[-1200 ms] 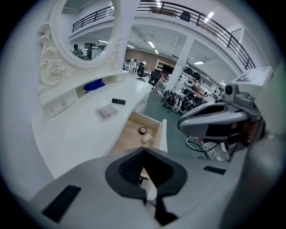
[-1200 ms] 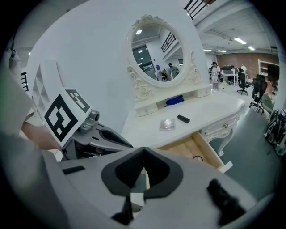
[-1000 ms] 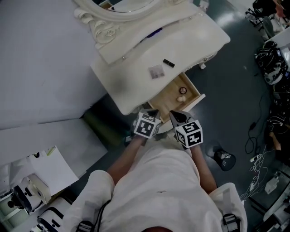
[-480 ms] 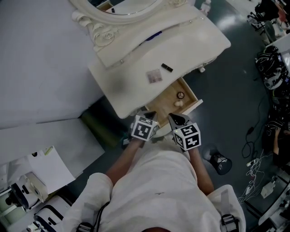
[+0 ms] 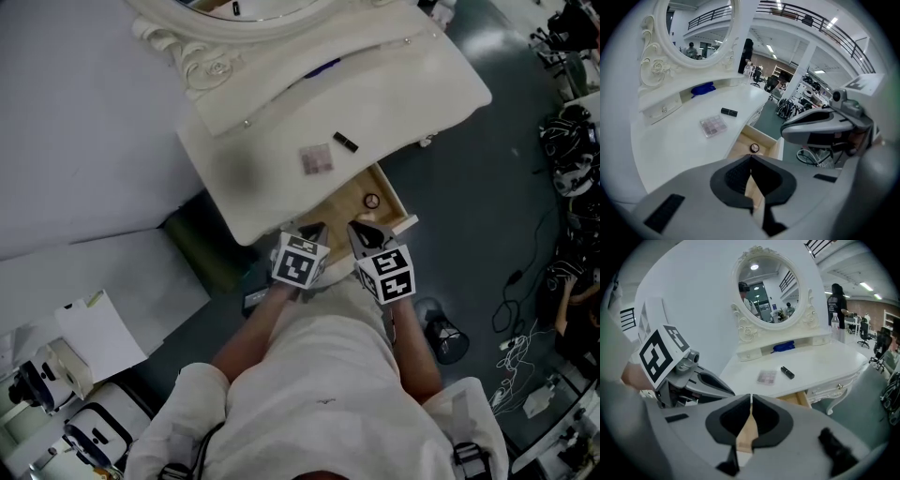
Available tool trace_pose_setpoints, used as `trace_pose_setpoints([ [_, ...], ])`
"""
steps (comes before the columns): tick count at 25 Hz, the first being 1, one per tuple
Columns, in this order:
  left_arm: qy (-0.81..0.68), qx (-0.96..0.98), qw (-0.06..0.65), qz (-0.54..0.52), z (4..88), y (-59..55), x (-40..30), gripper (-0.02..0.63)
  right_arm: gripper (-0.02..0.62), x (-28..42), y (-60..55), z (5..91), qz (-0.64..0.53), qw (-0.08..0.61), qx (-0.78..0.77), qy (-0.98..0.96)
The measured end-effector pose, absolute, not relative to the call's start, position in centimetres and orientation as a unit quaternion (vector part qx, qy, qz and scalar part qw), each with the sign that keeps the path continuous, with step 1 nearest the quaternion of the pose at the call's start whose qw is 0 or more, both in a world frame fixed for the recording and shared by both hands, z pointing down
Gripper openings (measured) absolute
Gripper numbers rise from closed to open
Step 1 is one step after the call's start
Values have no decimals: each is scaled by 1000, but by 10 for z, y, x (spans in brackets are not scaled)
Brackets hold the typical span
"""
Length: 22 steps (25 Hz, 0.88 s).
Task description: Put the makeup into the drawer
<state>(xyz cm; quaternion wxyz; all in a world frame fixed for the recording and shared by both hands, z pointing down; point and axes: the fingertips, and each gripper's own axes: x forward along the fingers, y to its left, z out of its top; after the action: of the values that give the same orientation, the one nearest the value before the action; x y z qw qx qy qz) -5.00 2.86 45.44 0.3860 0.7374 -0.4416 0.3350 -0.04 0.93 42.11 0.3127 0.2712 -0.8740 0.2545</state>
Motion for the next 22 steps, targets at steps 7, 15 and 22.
trace_pose_setpoints([
  [7, -451, 722, 406, 333, 469, -9, -48, 11, 77, 2, -52, 434, 236, 326, 259, -878],
  [15, -462, 707, 420, 330, 488, -48, -53, 11, 137, -1, -110, 463, 218, 347, 246, -878],
  [22, -470, 695, 429, 334, 505, -67, -63, 11, 163, -18, -147, 497, 195, 376, 231, -876],
])
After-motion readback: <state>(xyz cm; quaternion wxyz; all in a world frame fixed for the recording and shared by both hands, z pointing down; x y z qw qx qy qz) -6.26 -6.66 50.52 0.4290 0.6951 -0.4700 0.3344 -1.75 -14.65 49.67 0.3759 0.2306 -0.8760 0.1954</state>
